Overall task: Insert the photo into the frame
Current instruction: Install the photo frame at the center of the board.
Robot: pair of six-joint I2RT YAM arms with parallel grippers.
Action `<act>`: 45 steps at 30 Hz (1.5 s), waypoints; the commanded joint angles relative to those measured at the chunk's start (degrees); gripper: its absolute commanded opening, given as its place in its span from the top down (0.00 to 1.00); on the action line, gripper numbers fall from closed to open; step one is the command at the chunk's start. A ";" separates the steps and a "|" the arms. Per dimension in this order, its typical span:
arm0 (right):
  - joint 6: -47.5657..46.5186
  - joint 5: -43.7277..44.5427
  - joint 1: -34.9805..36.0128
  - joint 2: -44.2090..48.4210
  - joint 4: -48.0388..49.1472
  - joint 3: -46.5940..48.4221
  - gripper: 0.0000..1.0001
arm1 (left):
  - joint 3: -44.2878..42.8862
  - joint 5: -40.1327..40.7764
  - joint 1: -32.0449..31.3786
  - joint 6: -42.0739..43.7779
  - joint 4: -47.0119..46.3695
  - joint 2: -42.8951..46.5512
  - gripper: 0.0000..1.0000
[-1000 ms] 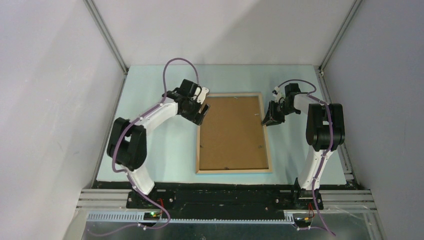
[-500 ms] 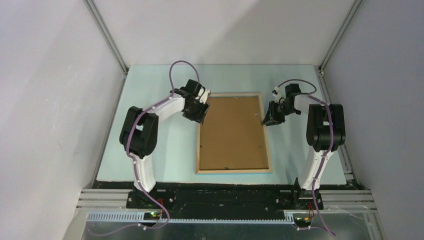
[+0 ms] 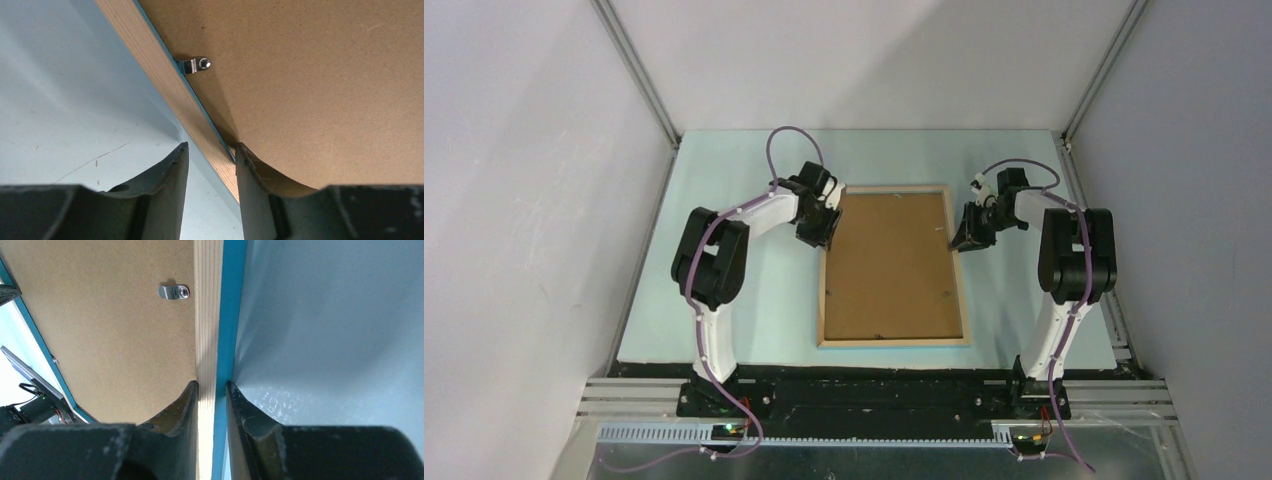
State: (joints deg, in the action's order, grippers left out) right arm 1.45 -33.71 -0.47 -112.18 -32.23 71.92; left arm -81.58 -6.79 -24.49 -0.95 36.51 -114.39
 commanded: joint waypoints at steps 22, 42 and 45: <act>-1.31 4.81 3.19 6.84 4.06 1.82 0.45 | -2.40 -2.36 0.18 -3.68 -0.58 -2.24 1.00; -2.94 21.09 8.09 -4.29 -4.31 19.18 0.44 | -2.22 -3.38 0.19 -3.18 -0.63 -1.59 1.00; -2.38 21.45 8.28 -5.64 -4.91 20.43 0.44 | -2.28 -3.59 0.23 -3.25 -0.62 -1.83 1.00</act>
State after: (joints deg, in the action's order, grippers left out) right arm -1.54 -14.52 7.35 -116.14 -35.33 88.88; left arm -83.07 -9.21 -24.23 -6.07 37.41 -115.63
